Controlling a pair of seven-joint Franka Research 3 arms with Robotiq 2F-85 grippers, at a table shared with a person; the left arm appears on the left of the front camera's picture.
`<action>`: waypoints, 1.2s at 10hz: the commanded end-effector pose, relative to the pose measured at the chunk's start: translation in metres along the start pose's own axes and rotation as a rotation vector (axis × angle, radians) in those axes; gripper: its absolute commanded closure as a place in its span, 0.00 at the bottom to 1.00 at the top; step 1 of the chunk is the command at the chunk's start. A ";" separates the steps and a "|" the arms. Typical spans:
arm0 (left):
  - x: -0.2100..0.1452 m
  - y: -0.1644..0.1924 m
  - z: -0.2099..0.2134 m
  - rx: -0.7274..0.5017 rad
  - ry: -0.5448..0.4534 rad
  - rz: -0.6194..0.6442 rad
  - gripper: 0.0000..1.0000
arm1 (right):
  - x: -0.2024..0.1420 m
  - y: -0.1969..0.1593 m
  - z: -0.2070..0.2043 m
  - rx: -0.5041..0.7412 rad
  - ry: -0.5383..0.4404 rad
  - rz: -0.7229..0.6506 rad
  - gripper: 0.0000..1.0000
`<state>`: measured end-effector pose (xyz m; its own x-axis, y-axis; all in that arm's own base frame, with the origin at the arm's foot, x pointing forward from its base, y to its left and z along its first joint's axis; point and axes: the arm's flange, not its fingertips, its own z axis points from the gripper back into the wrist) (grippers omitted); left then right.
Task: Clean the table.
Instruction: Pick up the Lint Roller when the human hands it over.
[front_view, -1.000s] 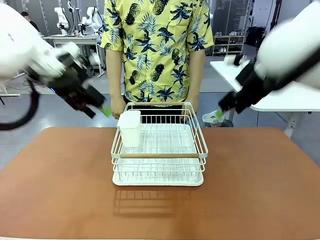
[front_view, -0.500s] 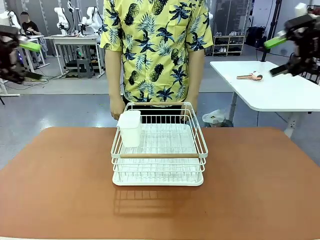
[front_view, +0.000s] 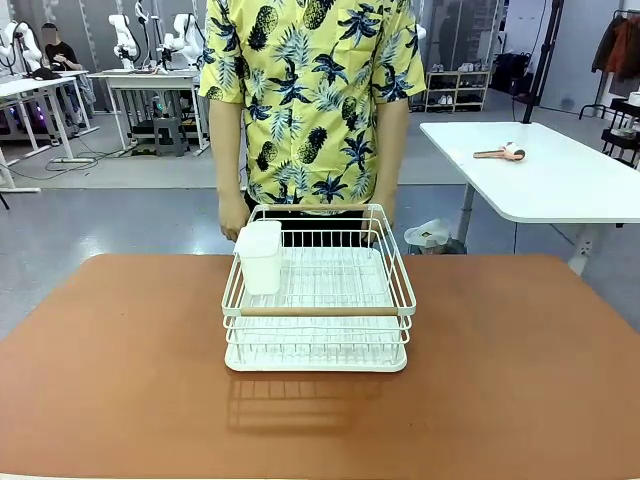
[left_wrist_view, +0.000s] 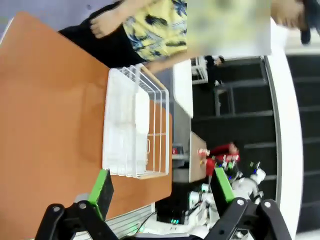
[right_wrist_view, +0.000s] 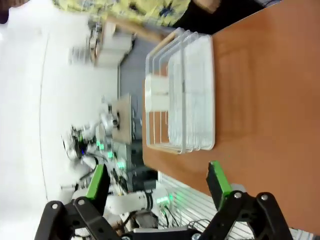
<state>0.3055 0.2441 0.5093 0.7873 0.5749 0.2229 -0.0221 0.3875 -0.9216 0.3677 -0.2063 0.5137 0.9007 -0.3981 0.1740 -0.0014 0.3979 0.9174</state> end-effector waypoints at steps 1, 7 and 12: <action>0.005 0.001 0.006 0.035 -0.032 0.100 0.00 | -0.004 -0.012 0.008 0.014 -0.068 -0.052 0.00; 0.003 0.015 0.004 0.046 -0.026 0.113 0.00 | -0.005 -0.034 0.027 -0.011 -0.087 -0.088 0.00; 0.003 0.015 0.004 0.046 -0.026 0.113 0.00 | -0.005 -0.034 0.027 -0.011 -0.087 -0.088 0.00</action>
<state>0.3077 0.2527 0.4966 0.7618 0.6351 0.1280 -0.1440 0.3587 -0.9223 0.3524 -0.2411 0.4879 0.8535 -0.5082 0.1153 0.0932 0.3666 0.9257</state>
